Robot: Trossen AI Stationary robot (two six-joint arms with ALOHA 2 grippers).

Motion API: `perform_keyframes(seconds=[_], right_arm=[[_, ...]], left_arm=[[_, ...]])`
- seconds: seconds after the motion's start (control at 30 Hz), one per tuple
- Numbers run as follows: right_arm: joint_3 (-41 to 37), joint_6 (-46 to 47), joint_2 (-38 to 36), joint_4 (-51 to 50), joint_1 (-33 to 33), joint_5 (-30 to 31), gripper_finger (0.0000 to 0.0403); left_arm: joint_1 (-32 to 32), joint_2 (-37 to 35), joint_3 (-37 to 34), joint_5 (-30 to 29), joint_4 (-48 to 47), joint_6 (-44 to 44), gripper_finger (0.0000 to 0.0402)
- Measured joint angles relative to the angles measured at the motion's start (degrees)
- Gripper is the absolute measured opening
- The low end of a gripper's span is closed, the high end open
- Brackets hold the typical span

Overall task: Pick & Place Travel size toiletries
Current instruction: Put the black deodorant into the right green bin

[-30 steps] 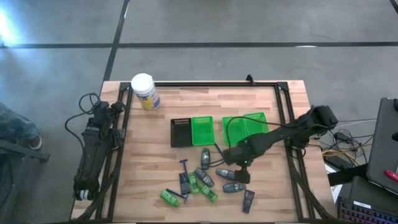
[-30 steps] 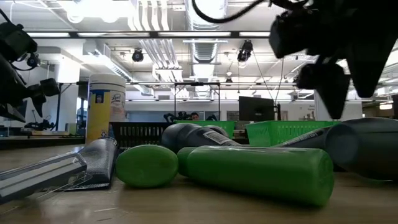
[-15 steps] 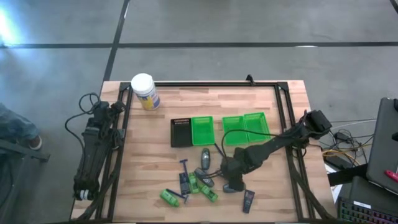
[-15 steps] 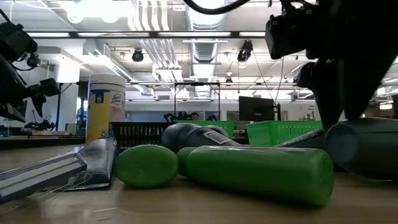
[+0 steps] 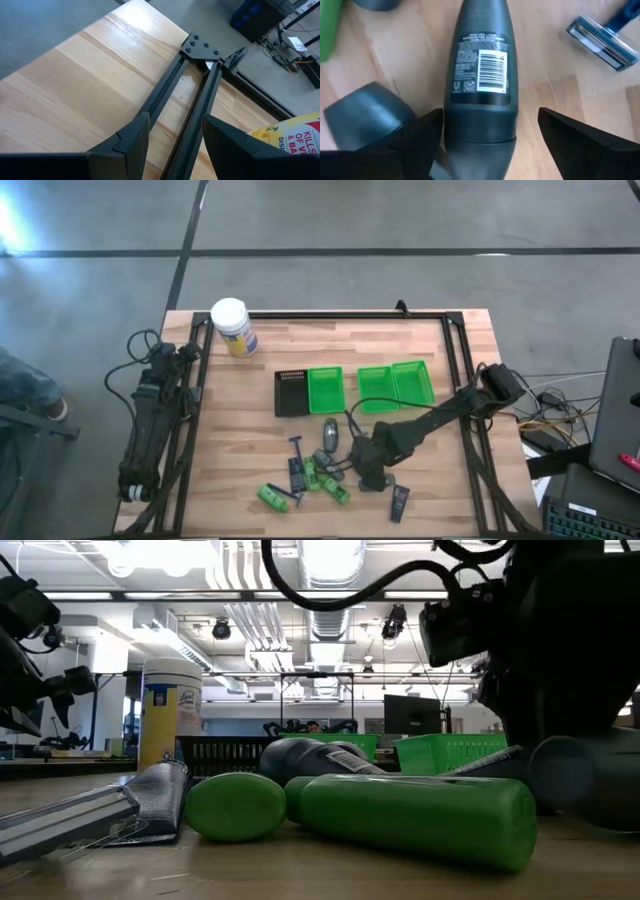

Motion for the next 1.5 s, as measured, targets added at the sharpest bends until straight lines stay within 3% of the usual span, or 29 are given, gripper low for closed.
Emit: perform_keyframes(seconds=[0.2,0.6,0.97,1.2,1.5], right_arm=[[-1.26,1.42,0.03,0.06,0.08,0.9,0.0323],[-2.12,0.0,0.04,3.61,0.07,2.31,0.0235],[-1.59,-1.15,-0.18,3.56,-0.24,0.29,0.0219],[-0.42,13.84,-5.33,-5.63,-0.11,3.96,0.0207],[-3.58,50.38,-20.36,-25.88,-0.2,13.99,0.0212]], left_arm=[[0.0,-0.01,0.0,0.09,0.0,0.0,0.0186],[0.0,-0.01,0.0,0.11,0.0,0.0,0.0186],[0.0,-0.03,-0.02,0.13,0.0,0.0,0.0186],[0.0,-0.03,-0.02,0.13,0.0,0.0,0.0186],[0.0,-0.01,-0.01,0.13,0.0,0.0,0.0186]])
